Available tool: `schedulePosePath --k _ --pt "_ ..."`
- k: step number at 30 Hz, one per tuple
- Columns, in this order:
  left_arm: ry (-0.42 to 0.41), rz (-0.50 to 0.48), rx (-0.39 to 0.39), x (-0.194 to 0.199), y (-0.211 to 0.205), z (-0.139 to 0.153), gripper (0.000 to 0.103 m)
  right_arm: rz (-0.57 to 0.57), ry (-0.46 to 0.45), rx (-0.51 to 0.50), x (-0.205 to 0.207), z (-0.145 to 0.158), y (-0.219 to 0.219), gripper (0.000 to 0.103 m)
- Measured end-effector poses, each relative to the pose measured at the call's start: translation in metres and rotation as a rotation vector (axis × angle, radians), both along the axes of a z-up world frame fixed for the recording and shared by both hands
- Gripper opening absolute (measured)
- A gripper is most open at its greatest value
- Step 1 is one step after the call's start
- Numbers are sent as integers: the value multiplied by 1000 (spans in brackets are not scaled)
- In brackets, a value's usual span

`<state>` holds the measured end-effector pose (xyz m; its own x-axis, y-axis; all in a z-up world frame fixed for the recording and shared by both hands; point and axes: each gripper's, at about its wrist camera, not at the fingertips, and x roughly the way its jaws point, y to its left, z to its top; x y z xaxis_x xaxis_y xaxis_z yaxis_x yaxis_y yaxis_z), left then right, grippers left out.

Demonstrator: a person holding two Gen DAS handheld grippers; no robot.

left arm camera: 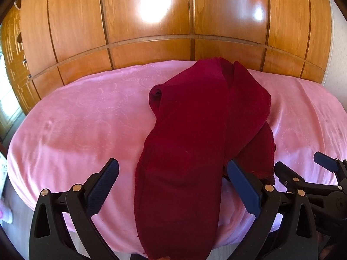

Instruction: Fold small clothes

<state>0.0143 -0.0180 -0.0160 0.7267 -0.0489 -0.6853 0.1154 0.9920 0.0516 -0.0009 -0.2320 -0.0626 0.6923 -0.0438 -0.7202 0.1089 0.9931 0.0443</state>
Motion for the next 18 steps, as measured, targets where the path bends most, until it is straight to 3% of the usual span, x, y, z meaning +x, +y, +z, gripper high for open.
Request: schedulePosePath --k 11,17,18 --pt "138 -43 -35 19 -1 -18 99 -29 18 65 13 -9 -31 101" --pt "152 -44 4 25 -4 -22 99 -43 59 93 20 -18 -45 101" --pt "144 -57 9 25 -5 -21 94 -54 67 105 21 -19 -49 101"
